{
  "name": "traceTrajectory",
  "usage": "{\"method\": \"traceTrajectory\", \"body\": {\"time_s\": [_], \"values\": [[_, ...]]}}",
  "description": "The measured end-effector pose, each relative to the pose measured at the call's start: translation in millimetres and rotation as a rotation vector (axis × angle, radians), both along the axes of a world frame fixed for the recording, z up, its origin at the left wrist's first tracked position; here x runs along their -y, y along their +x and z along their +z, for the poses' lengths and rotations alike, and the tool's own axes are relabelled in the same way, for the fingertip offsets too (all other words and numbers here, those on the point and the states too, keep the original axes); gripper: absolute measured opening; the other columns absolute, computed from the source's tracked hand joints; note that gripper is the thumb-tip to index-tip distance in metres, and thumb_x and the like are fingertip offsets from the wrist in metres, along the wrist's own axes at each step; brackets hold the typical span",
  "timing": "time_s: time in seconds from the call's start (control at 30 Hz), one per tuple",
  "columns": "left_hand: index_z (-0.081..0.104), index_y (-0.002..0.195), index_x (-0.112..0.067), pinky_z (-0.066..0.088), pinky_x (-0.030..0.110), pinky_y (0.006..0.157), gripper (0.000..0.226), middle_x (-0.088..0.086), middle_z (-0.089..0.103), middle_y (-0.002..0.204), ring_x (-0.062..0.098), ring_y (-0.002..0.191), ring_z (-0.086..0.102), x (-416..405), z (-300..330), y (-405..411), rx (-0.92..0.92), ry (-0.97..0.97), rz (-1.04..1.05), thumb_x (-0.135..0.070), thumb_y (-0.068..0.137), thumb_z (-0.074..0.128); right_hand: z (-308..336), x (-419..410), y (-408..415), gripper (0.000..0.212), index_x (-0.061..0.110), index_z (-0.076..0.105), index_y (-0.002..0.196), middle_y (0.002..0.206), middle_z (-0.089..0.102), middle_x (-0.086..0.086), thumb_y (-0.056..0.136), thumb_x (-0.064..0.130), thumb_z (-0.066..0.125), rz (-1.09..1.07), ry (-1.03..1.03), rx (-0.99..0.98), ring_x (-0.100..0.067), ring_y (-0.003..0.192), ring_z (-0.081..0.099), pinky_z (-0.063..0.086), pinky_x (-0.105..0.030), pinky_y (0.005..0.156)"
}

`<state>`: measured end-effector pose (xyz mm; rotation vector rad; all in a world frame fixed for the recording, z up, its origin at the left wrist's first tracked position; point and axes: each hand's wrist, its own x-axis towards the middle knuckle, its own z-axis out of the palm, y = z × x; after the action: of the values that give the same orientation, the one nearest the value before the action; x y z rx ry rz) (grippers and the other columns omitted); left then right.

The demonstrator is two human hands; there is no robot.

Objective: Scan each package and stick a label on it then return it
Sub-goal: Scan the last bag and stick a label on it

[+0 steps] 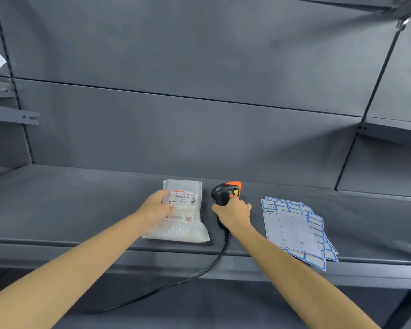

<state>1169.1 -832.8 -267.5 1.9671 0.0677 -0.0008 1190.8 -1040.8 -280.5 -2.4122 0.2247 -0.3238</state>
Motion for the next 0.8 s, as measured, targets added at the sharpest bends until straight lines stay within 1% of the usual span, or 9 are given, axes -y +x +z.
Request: {"method": "traceTrajectory", "body": {"time_s": [0.17, 0.27, 0.3, 0.37, 0.4, 0.47, 0.57, 0.67, 0.8], "values": [[0.027, 0.150, -0.012, 0.035, 0.039, 0.109, 0.067, 0.005, 0.035, 0.152, 0.024, 0.136, 0.038, 3.4, -0.1, 0.9, -0.007, -0.014, 0.032, 0.000, 0.091, 0.058, -0.2, 3.3, 5.3, 0.056, 0.003, 0.048, 0.122, 0.120, 0.048, -0.018, 0.088, 0.047, 0.054, -0.028, -0.185, -0.035, -0.034, 0.117, 0.033, 0.034, -0.034, 0.088], [0.034, 0.144, -0.006, 0.042, 0.040, 0.104, 0.063, 0.007, 0.050, 0.140, 0.024, 0.123, 0.051, 4.0, -2.9, 1.1, 0.006, -0.054, 0.072, 0.003, 0.088, 0.061, 1.3, 9.9, 2.4, 0.047, 0.007, 0.049, 0.131, 0.120, 0.053, -0.019, 0.101, 0.039, 0.031, -0.046, -0.406, -0.003, -0.035, 0.113, 0.043, 0.031, -0.039, 0.094], [0.037, 0.142, -0.005, 0.044, 0.040, 0.102, 0.061, 0.007, 0.054, 0.136, 0.024, 0.119, 0.054, 4.2, -3.7, 0.5, 0.012, -0.068, 0.088, 0.003, 0.087, 0.062, 3.1, 16.3, 0.2, 0.045, 0.006, 0.050, 0.130, 0.119, 0.054, -0.018, 0.102, 0.035, 0.027, -0.076, -0.397, 0.027, -0.034, 0.112, 0.046, 0.030, -0.040, 0.096], [0.042, 0.136, -0.003, 0.047, 0.041, 0.100, 0.057, 0.008, 0.057, 0.130, 0.025, 0.115, 0.057, 4.6, -6.1, -0.1, 0.026, -0.096, 0.117, 0.004, 0.085, 0.065, 8.0, 35.9, -3.4, 0.039, 0.003, 0.054, 0.122, 0.118, 0.054, -0.017, 0.101, 0.026, 0.031, -0.135, -0.416, 0.024, -0.033, 0.112, 0.048, 0.032, -0.039, 0.093], [0.043, 0.135, -0.003, 0.047, 0.042, 0.099, 0.056, 0.008, 0.058, 0.129, 0.025, 0.114, 0.058, 4.9, -6.9, -0.2, 0.033, -0.103, 0.125, 0.004, 0.084, 0.066, 10.2, 49.1, -3.5, 0.035, 0.003, 0.054, 0.121, 0.119, 0.053, -0.016, 0.098, 0.019, 0.033, -0.161, -0.480, -0.005, -0.032, 0.112, 0.048, 0.032, -0.036, 0.090], [0.044, 0.135, -0.003, 0.047, 0.044, 0.100, 0.055, 0.009, 0.058, 0.129, 0.027, 0.115, 0.058, 5.5, -7.8, -0.7, 0.039, -0.102, 0.127, 0.003, 0.084, 0.066, 17.8, 77.3, -8.1, 0.034, 0.004, 0.050, 0.123, 0.125, 0.051, -0.015, 0.095, 0.016, 0.036, -0.277, -0.465, -0.122, -0.032, 0.117, 0.044, 0.032, -0.033, 0.089], [0.043, 0.137, -0.004, 0.044, 0.045, 0.103, 0.057, 0.008, 0.055, 0.133, 0.027, 0.118, 0.055, 5.0, -7.9, -0.3, 0.035, -0.094, 0.129, 0.001, 0.085, 0.066, 28.0, 115.7, -17.0, 0.037, 0.009, 0.050, 0.126, 0.134, 0.048, -0.014, 0.093, 0.020, 0.041, -0.375, -0.441, -0.310, -0.031, 0.123, 0.042, 0.032, -0.032, 0.098], [0.044, 0.138, -0.005, 0.042, 0.045, 0.105, 0.056, 0.008, 0.053, 0.136, 0.027, 0.121, 0.053, 4.0, -8.1, 0.2, 0.028, -0.074, 0.116, -0.001, 0.086, 0.065, 32.7, 143.1, -18.6, 0.042, 0.013, 0.048, 0.130, 0.135, 0.044, -0.010, 0.091, 0.028, 0.047, -0.427, -0.379, -0.462, -0.029, 0.123, 0.040, 0.035, -0.032, 0.097], [0.041, 0.140, -0.008, 0.041, 0.043, 0.105, 0.058, 0.006, 0.050, 0.139, 0.026, 0.123, 0.051, 5.0, -8.3, -2.5, 0.029, -0.071, 0.132, -0.004, 0.087, 0.065, 37.3, 156.8, -17.0, 0.067, 0.017, 0.038, 0.139, 0.134, 0.041, -0.006, 0.085, 0.051, 0.058, -0.476, -0.286, -0.596, -0.023, 0.125, 0.037, 0.035, -0.030, 0.093]]}}
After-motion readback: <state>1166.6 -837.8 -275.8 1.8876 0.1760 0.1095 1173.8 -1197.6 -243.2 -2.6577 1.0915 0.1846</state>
